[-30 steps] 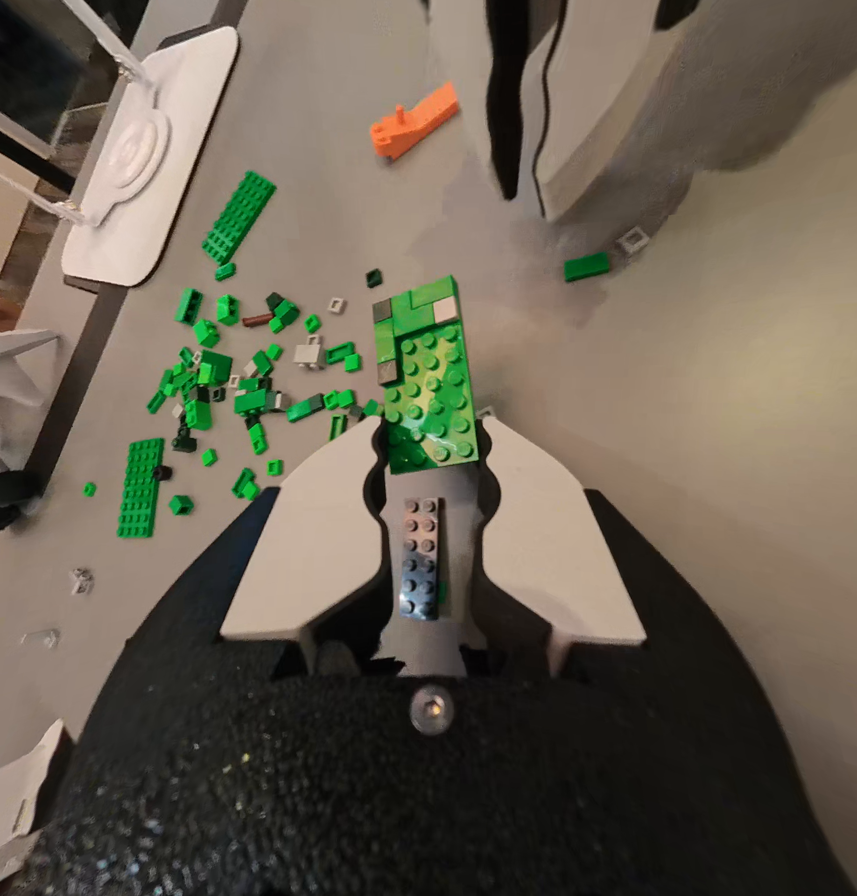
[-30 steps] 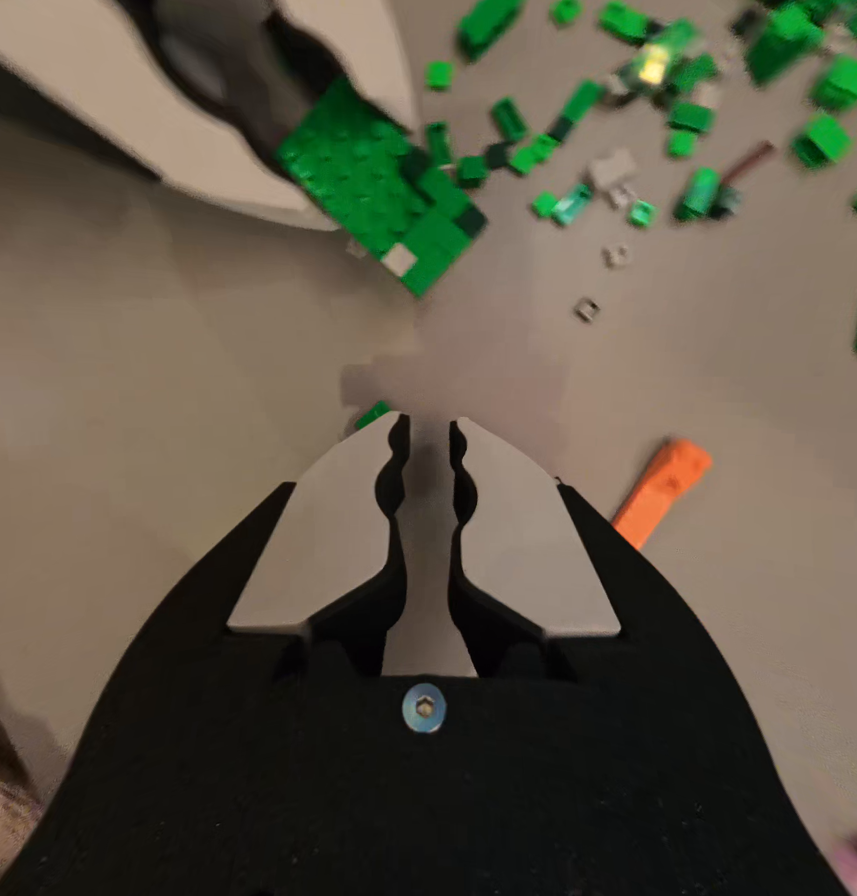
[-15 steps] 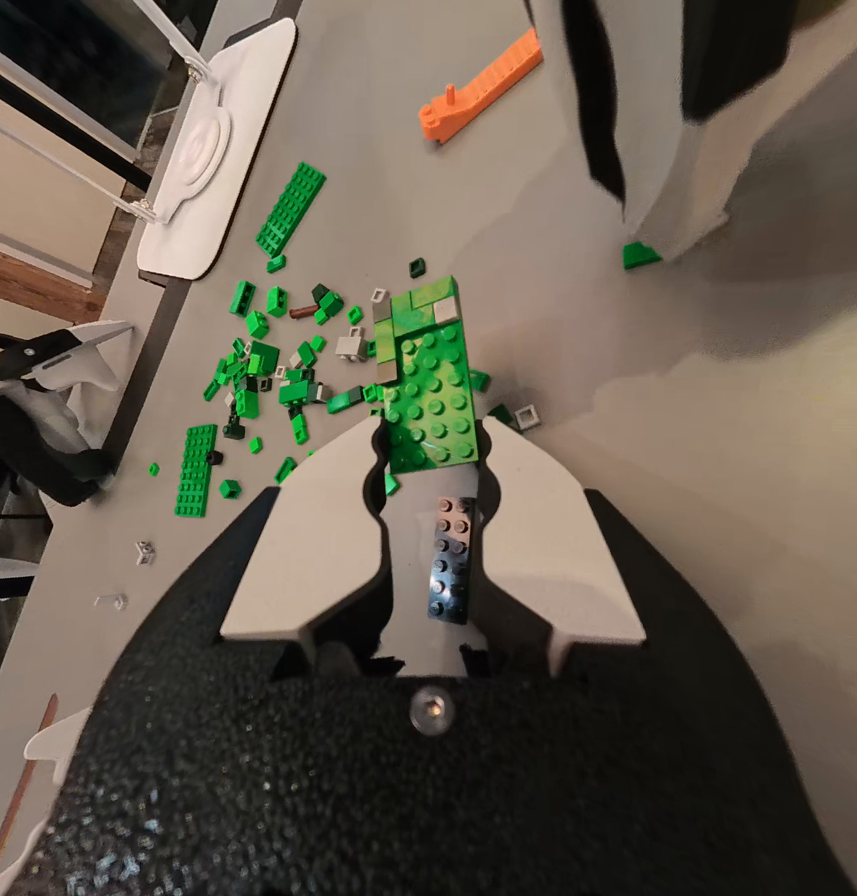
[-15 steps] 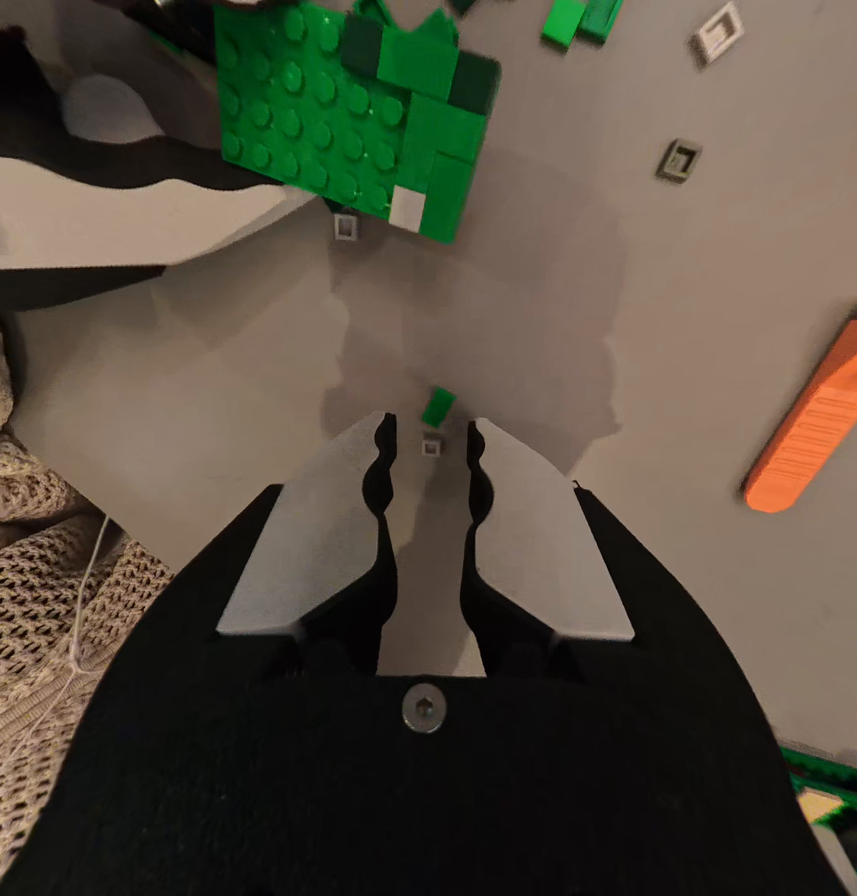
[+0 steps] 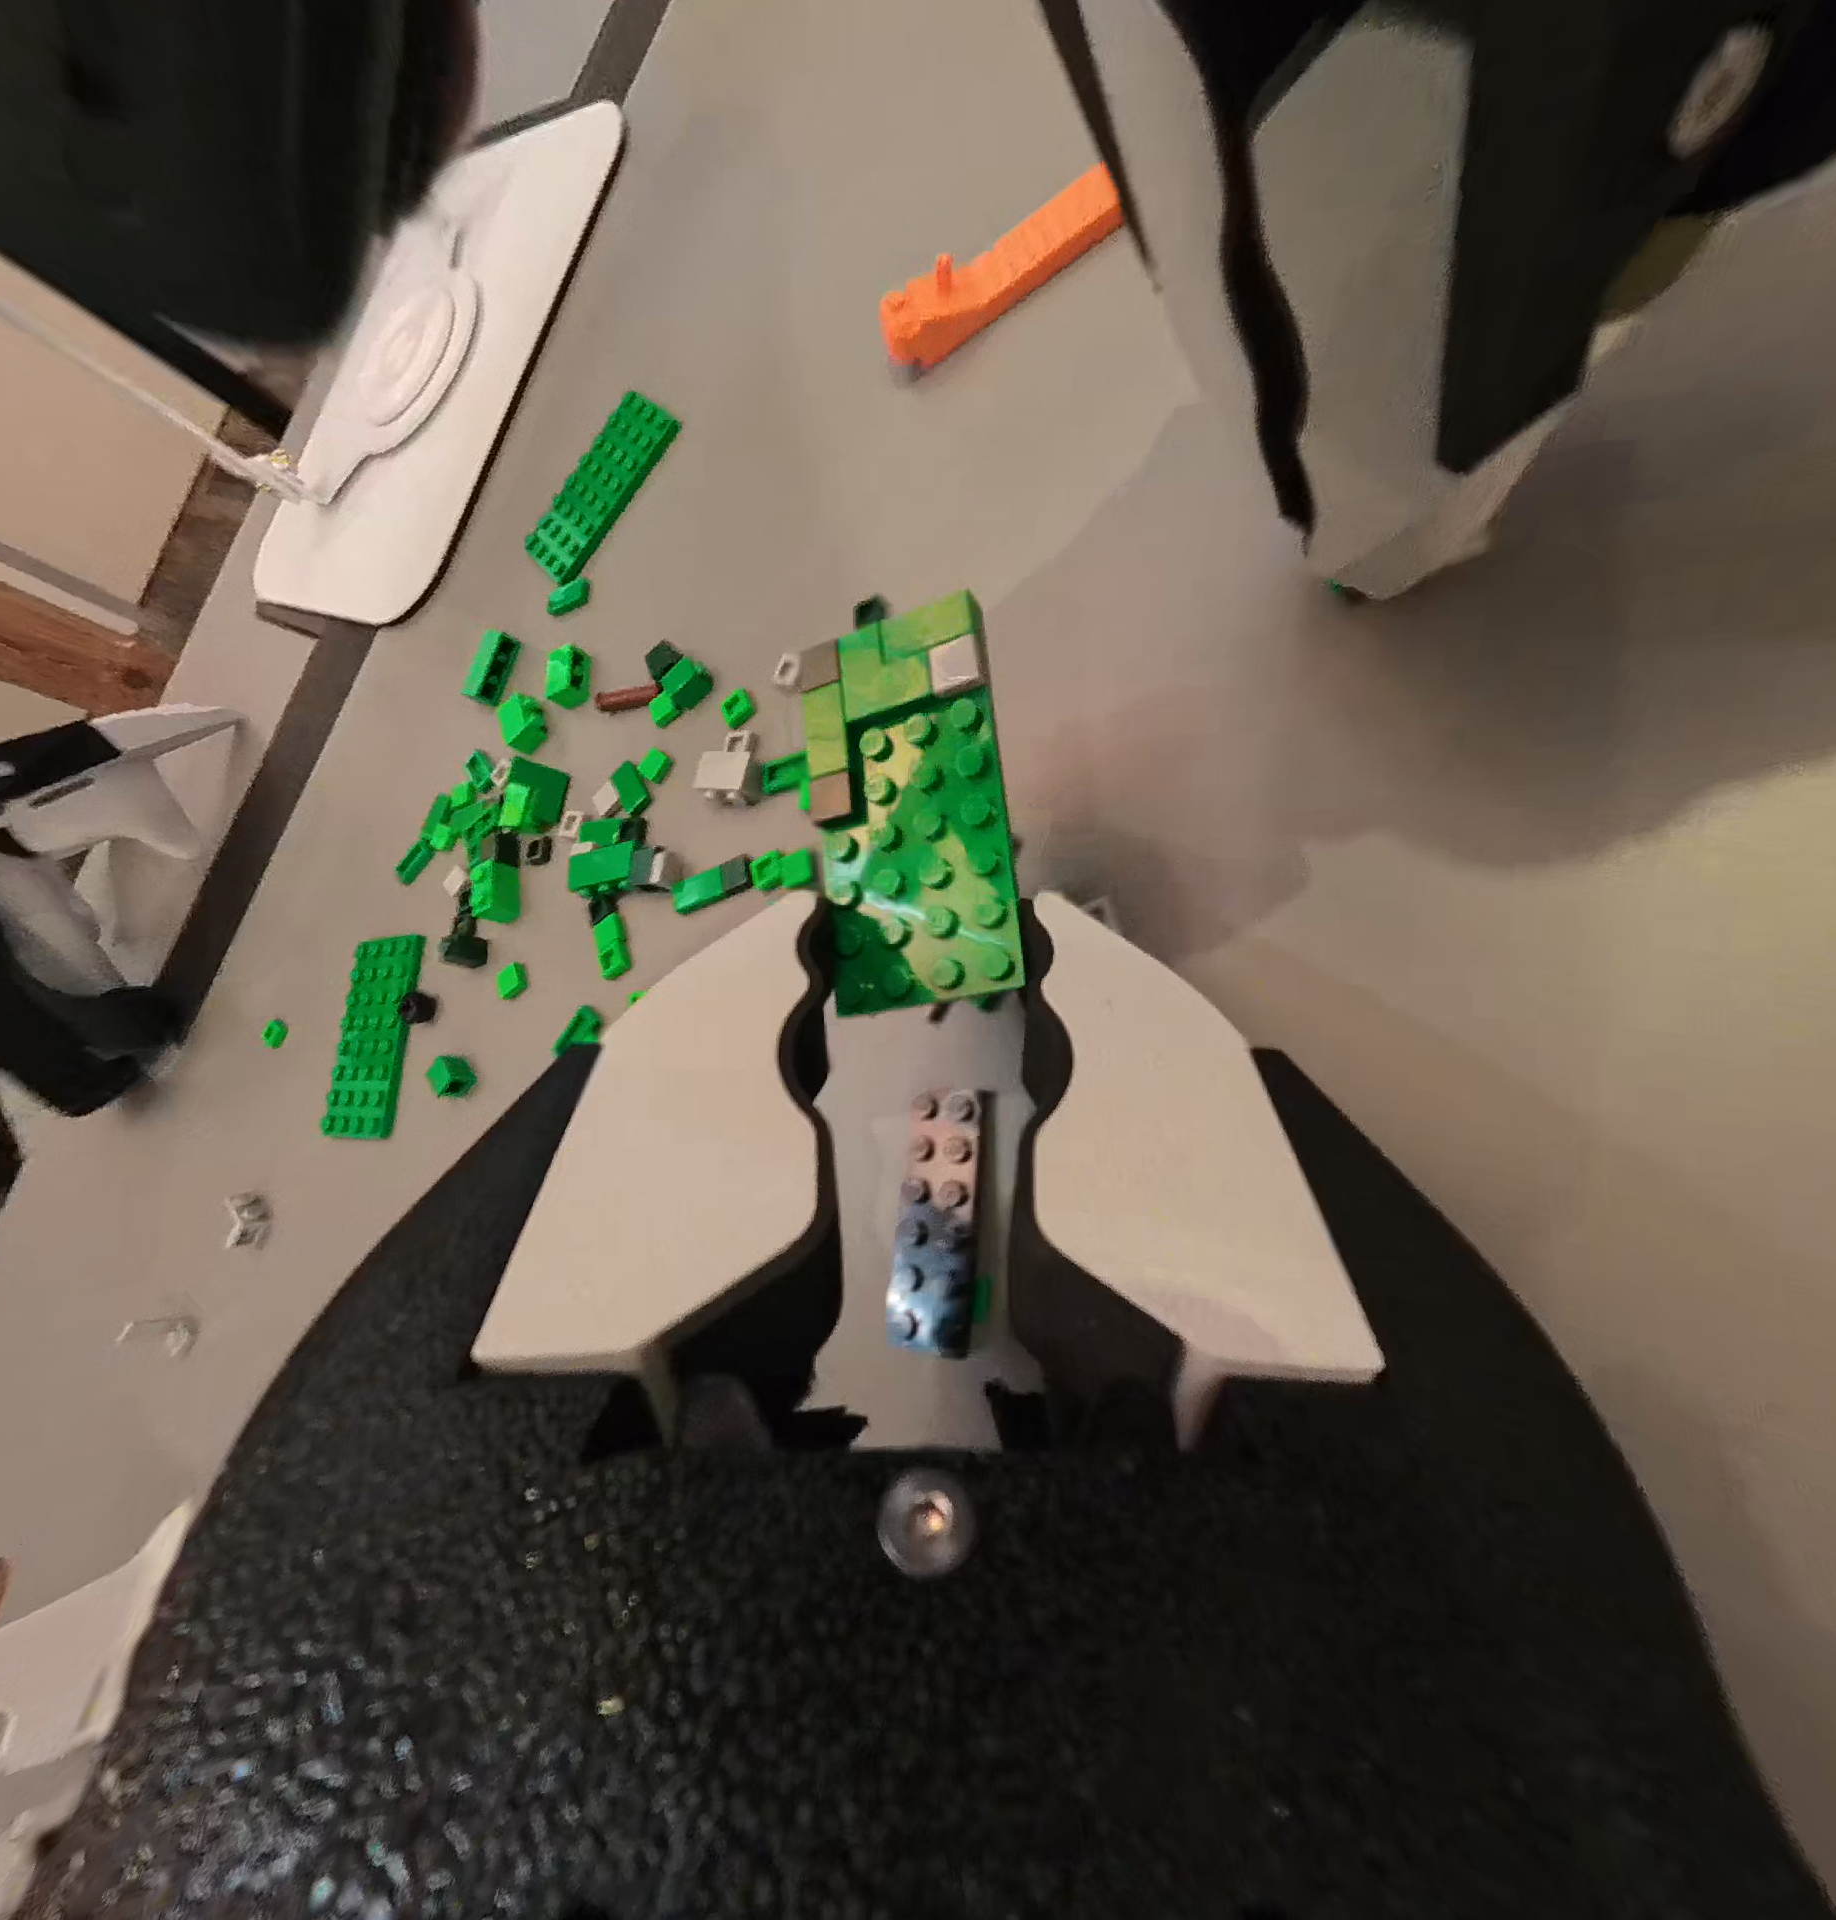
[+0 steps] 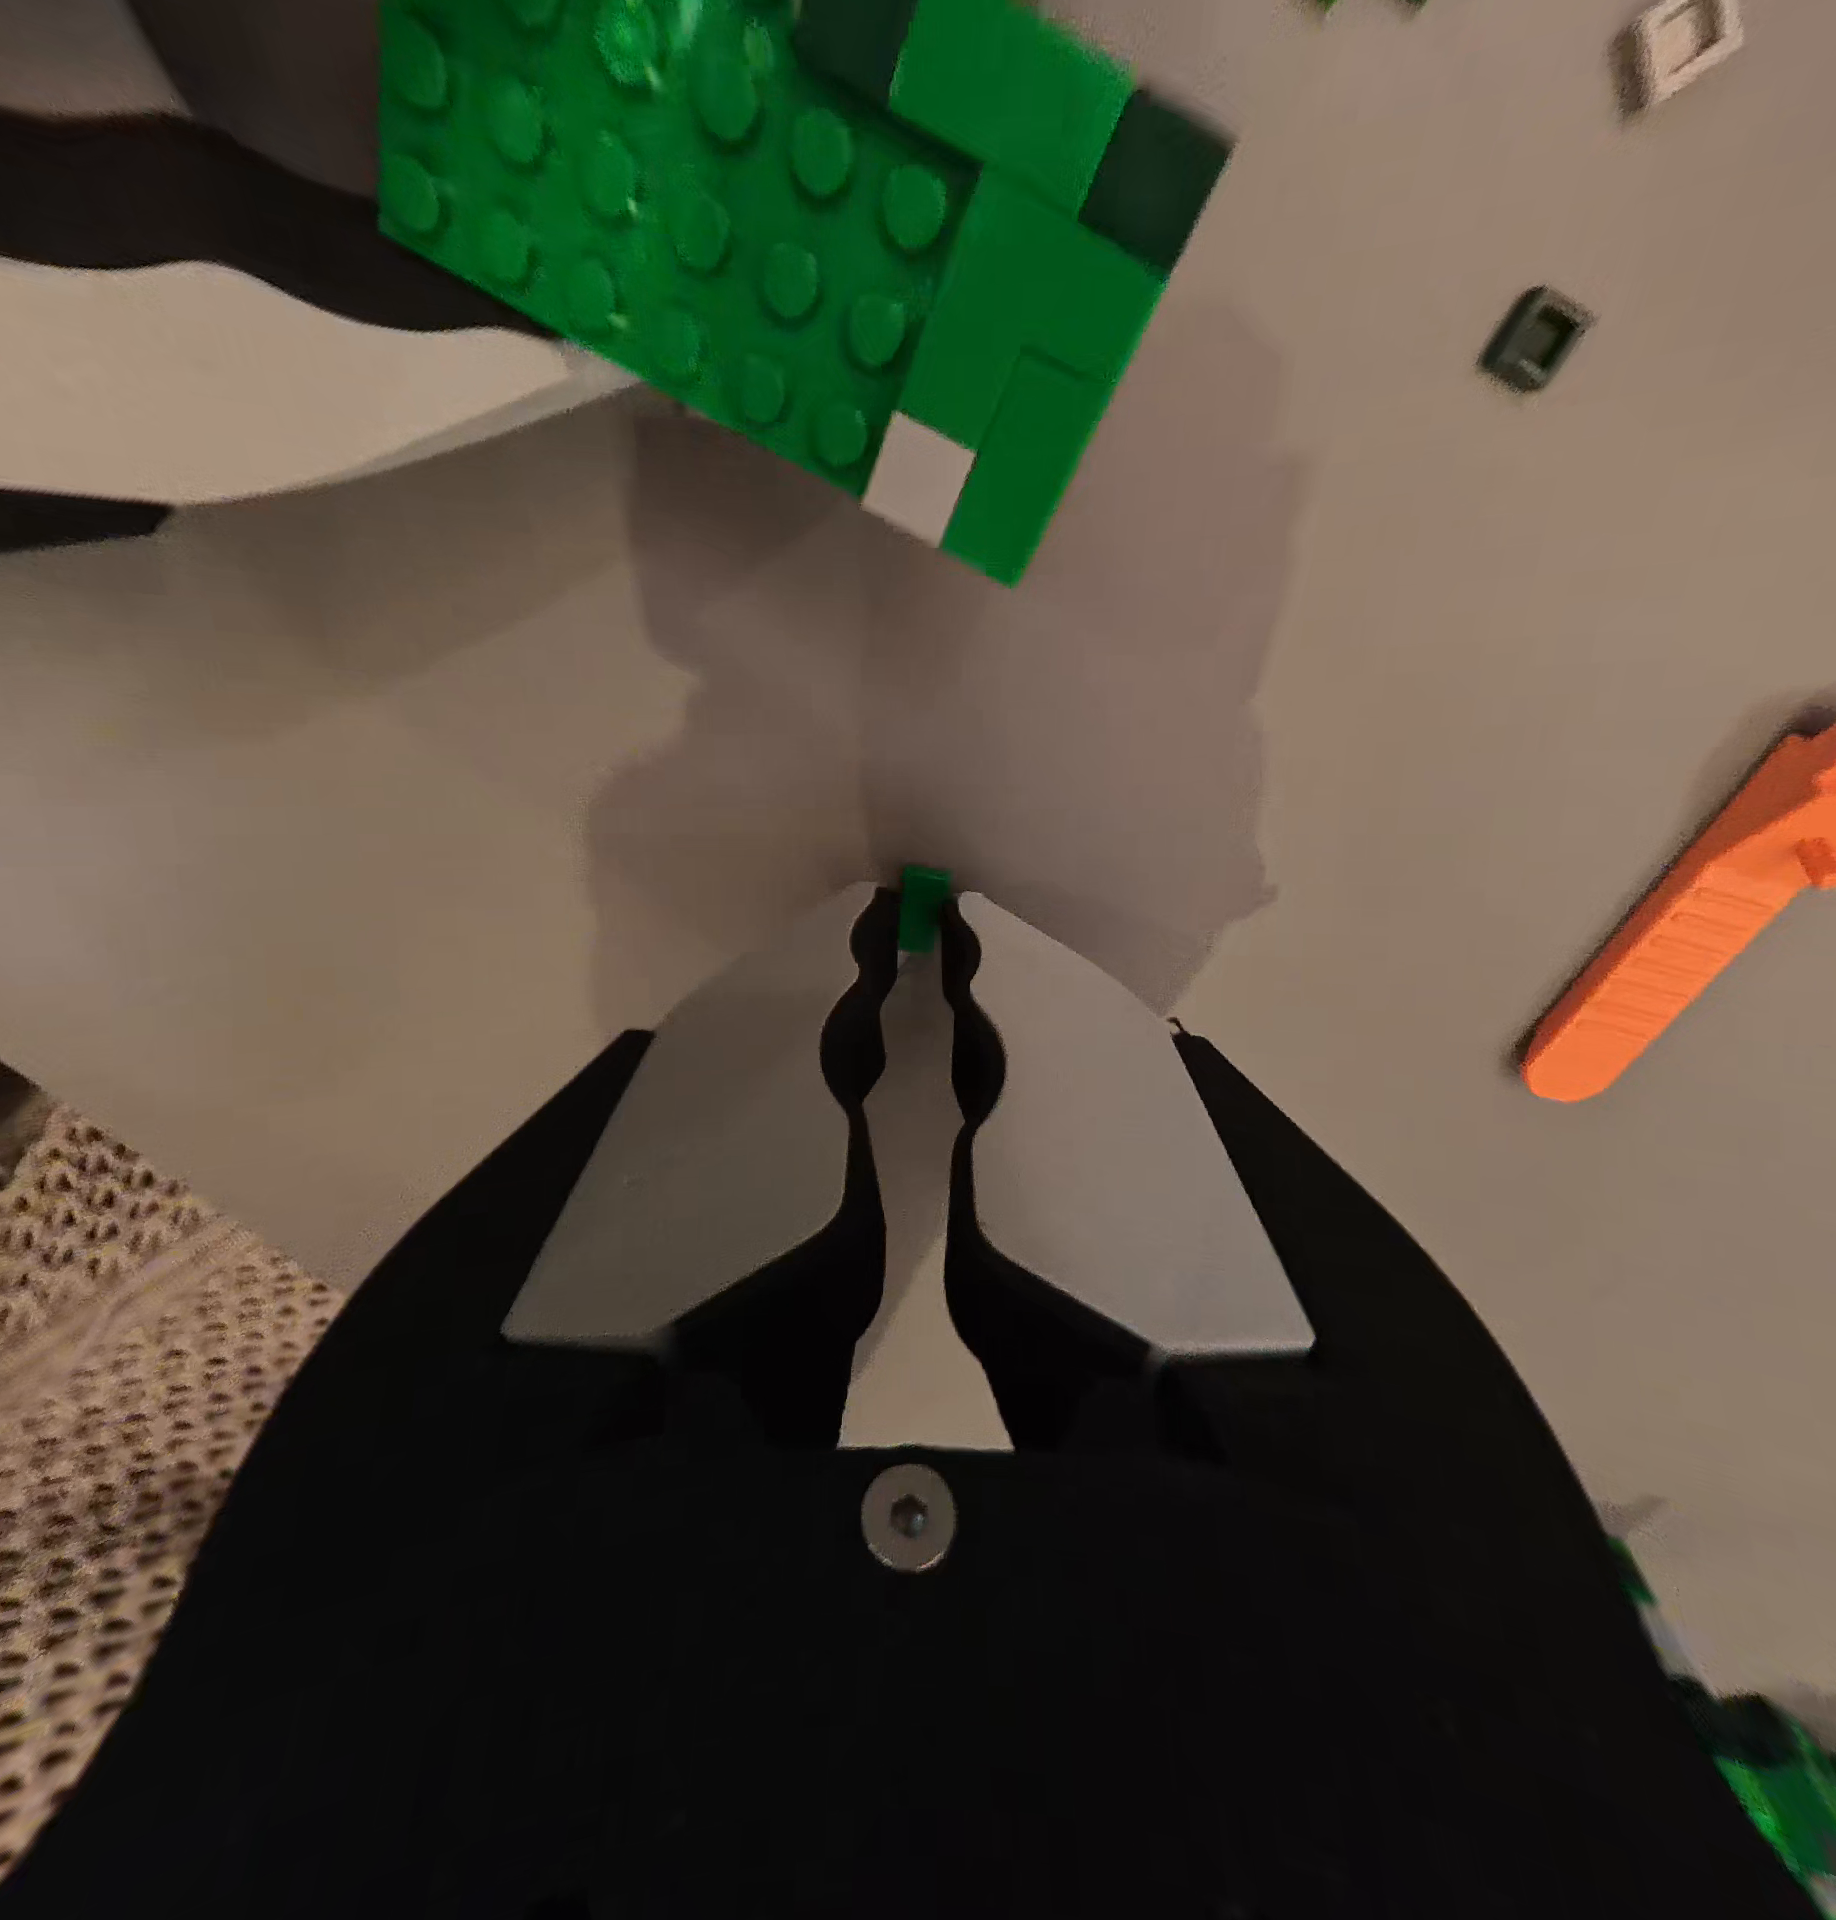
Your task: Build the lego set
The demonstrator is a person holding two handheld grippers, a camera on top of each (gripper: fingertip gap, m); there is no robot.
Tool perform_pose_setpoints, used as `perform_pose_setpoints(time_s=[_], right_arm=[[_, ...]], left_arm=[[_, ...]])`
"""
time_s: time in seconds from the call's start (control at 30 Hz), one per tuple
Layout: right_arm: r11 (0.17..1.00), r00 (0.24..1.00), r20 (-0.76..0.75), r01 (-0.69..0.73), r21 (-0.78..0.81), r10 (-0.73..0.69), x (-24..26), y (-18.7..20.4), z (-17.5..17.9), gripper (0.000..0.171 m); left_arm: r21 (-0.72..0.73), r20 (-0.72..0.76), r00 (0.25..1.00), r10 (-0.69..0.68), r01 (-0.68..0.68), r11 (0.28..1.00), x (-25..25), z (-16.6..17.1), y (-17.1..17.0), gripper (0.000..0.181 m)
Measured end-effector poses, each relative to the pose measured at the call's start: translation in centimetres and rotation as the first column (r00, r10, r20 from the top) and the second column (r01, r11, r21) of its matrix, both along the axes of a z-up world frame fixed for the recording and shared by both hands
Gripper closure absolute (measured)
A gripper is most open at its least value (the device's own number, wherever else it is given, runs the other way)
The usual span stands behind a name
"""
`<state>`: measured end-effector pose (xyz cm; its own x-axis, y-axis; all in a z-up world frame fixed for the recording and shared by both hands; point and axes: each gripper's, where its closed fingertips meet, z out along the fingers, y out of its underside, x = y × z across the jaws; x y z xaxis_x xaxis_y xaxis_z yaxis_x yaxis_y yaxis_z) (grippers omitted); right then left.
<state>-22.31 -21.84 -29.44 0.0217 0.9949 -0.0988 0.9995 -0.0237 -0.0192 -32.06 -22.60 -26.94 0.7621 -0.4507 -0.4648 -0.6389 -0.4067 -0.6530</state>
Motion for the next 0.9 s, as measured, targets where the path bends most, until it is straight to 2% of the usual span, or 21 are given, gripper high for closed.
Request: perform_pose_setpoints(time_s=[0.13, 0.2, 0.27, 0.3, 0.4, 0.57, 0.9], right_arm=[[0.986, 0.962, -0.257, -0.123, -0.108, 0.092, -0.1, -0.2, 3.5, 0.164], [0.95, 0.887, -0.413, -0.282, -0.135, 0.205, -0.1, -1.3, 5.7, 0.164], [0.877, 0.764, -0.531, -0.474, -0.077, 0.366, 0.2, -2.6, 7.0, 0.164], [0.858, 0.728, -0.55, -0.512, -0.038, 0.41, 0.2, -2.8, 7.2, 0.164], [0.804, 0.685, -0.526, -0.595, -0.003, 0.504, 0.2, -3.6, 6.6, 0.164], [0.723, 0.656, -0.375, -0.688, 0.056, 0.654, 0.2, -3.7, 4.3, 0.164], [0.686, 0.641, -0.282, -0.721, 0.098, 0.714, -0.5, -3.2, 3.5, 0.164]], left_arm=[[-0.039, 0.098, 0.99, -0.103, 0.108, 0.993, 2.3, -0.1, -0.6, 0.148], [-0.058, 0.149, 0.97, -0.191, 0.202, 0.978, 4.3, 0.1, -1.3, 0.148], [-0.088, 0.175, 0.95, -0.258, 0.276, 0.957, 5.8, 0.0, -2.0, 0.148], [-0.102, 0.175, 0.941, -0.289, 0.31, 0.945, 6.5, -0.1, -2.4, 0.148], [-0.136, 0.156, 0.93, -0.332, 0.354, 0.925, 7.5, -0.3, -3.0, 0.148], [-0.156, 0.119, 0.924, -0.364, 0.379, 0.912, 8.4, -0.6, -3.3, 0.148], [-0.16, 0.12, 0.926, -0.357, 0.373, 0.914, 8.1, -0.8, -3.2, 0.148]])
